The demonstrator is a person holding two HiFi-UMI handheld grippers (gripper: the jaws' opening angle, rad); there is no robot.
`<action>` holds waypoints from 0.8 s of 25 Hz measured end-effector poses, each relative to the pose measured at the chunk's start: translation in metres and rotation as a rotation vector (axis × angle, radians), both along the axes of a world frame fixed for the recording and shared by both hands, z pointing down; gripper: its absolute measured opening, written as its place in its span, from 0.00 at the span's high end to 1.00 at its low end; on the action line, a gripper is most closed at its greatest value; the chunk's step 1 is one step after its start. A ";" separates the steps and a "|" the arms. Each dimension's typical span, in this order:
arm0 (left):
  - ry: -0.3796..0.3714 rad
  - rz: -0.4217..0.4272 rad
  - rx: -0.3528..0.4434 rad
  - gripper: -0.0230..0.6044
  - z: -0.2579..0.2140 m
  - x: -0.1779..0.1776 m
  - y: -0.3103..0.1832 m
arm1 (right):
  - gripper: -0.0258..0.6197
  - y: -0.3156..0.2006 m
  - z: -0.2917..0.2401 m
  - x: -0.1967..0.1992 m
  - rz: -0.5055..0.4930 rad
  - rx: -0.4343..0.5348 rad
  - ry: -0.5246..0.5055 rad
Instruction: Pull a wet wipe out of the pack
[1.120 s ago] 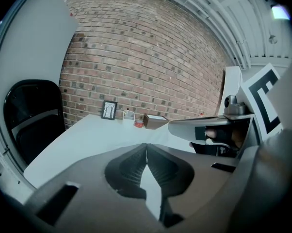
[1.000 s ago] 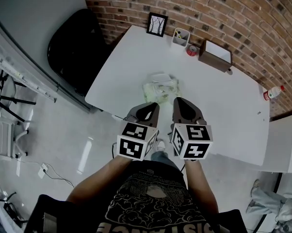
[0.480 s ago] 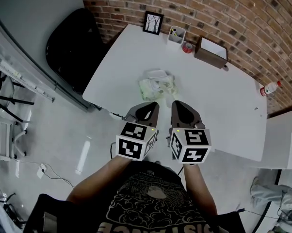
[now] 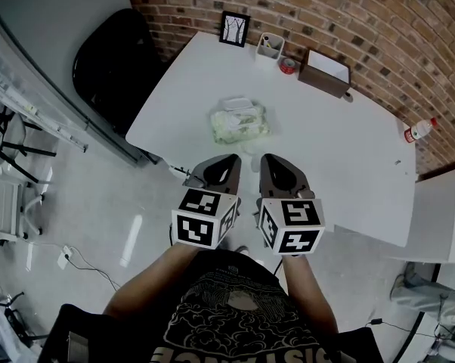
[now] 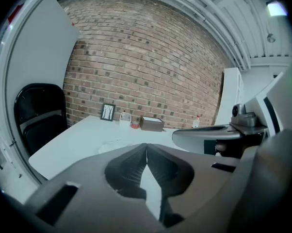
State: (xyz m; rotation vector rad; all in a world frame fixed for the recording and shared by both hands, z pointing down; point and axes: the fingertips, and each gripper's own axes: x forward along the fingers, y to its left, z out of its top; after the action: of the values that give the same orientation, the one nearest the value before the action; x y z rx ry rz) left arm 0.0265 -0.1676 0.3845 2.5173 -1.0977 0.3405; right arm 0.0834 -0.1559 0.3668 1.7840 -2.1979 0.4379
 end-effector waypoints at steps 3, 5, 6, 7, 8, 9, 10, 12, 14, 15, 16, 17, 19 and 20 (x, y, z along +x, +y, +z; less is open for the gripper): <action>0.001 -0.011 0.008 0.94 -0.003 0.005 0.011 | 0.94 0.012 -0.001 0.003 -0.019 0.001 0.001; -0.001 -0.017 0.014 0.94 -0.005 0.008 0.018 | 0.94 0.020 0.000 0.004 -0.032 -0.002 0.003; -0.002 -0.019 0.016 0.94 -0.005 0.010 0.022 | 0.94 0.023 0.001 0.004 -0.039 -0.003 0.003; -0.004 -0.022 0.019 0.94 -0.005 0.012 0.025 | 0.94 0.027 0.001 0.005 -0.046 -0.003 0.003; -0.006 -0.023 0.021 0.94 -0.006 0.013 0.029 | 0.94 0.030 0.001 0.005 -0.052 -0.002 0.001; -0.008 -0.025 0.022 0.94 -0.006 0.014 0.032 | 0.94 0.034 0.002 0.005 -0.055 -0.003 -0.001; -0.009 -0.026 0.023 0.94 -0.006 0.014 0.035 | 0.94 0.036 0.003 0.005 -0.058 -0.003 -0.004; -0.012 -0.031 0.023 0.94 -0.006 0.015 0.040 | 0.94 0.040 0.004 0.004 -0.064 -0.005 -0.009; -0.014 -0.037 0.023 0.94 -0.005 0.015 0.043 | 0.94 0.043 0.005 0.004 -0.071 -0.005 -0.011; -0.015 -0.040 0.024 0.94 -0.005 0.015 0.044 | 0.94 0.044 0.005 0.004 -0.075 -0.004 -0.012; -0.015 -0.044 0.024 0.94 -0.005 0.014 0.045 | 0.94 0.044 0.005 0.003 -0.078 -0.003 -0.013; -0.016 -0.047 0.025 0.94 -0.005 0.014 0.045 | 0.94 0.045 0.005 0.003 -0.081 -0.001 -0.014; -0.018 -0.052 0.027 0.94 -0.005 0.012 0.046 | 0.94 0.045 0.004 0.002 -0.086 0.003 -0.015; -0.018 -0.054 0.028 0.94 -0.005 0.012 0.045 | 0.94 0.045 0.004 0.001 -0.088 0.004 -0.016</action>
State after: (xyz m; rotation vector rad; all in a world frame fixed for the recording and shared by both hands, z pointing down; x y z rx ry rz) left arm 0.0384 -0.1222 0.3800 2.5084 -1.1827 0.3364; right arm 0.0847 -0.1107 0.3710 1.6831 -2.2790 0.4297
